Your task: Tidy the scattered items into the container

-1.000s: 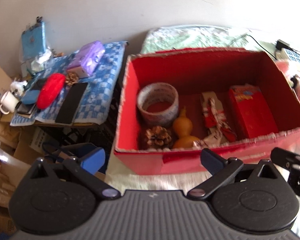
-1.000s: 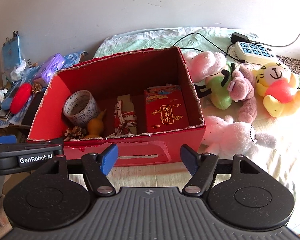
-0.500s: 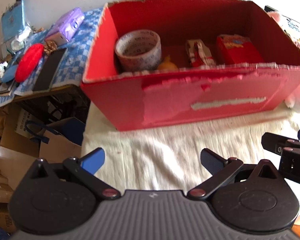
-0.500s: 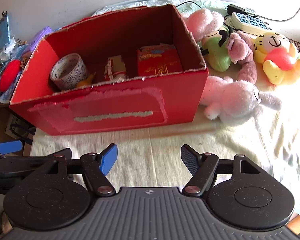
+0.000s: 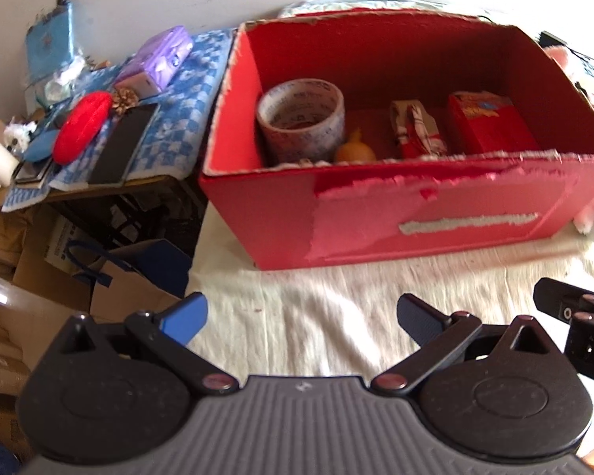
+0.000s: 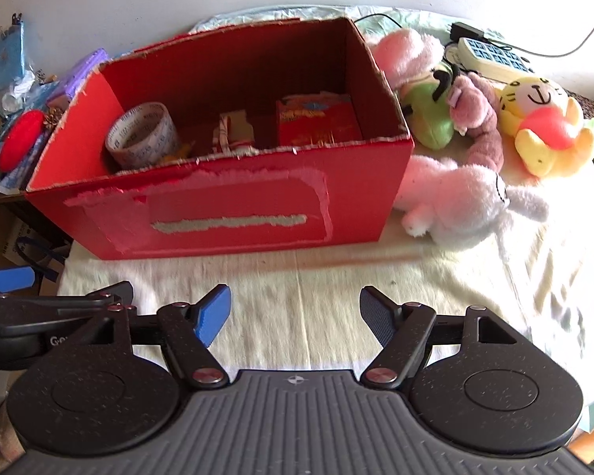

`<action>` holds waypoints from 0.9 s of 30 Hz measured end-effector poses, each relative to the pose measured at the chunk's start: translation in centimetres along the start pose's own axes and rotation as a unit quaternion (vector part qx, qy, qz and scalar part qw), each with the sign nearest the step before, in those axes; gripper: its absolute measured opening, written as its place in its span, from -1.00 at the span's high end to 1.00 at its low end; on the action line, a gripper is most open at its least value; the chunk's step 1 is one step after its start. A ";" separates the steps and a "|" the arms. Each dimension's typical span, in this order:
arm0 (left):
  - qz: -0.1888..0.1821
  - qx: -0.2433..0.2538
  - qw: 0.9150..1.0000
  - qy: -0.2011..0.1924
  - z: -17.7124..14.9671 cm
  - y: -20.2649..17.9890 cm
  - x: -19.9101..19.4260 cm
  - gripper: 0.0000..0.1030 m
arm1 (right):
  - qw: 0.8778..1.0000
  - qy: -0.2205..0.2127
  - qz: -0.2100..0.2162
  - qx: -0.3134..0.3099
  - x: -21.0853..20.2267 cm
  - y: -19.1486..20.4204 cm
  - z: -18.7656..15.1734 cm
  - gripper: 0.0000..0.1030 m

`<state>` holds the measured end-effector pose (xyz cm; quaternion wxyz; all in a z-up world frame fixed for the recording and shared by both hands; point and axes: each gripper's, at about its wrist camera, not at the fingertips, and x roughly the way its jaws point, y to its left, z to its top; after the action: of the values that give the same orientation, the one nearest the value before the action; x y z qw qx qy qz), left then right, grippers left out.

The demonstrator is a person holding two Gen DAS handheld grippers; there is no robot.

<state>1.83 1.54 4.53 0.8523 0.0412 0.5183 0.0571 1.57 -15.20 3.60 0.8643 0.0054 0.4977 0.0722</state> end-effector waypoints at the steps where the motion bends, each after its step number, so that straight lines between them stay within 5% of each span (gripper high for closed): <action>1: 0.000 -0.004 1.000 0.000 0.2 0.1 -0.1 -0.96 | 1.000 -0.001 0.003 -0.001 -0.1 0.0 0.2 -0.45; 14: 0.010 -0.028 0.998 -0.051 4.6 0.9 -2.7 -0.96 | 0.998 -0.057 0.041 0.004 -2.9 -0.2 4.6 -0.45; 27: 0.015 -0.029 0.994 -0.101 9.0 0.4 -3.8 -0.96 | 0.994 -0.106 0.028 0.017 -2.9 -0.7 8.4 -0.45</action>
<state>8.11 1.32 12.05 0.9000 0.0302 0.4273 0.0806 7.48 -15.71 10.27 0.9099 0.0415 0.4037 0.0866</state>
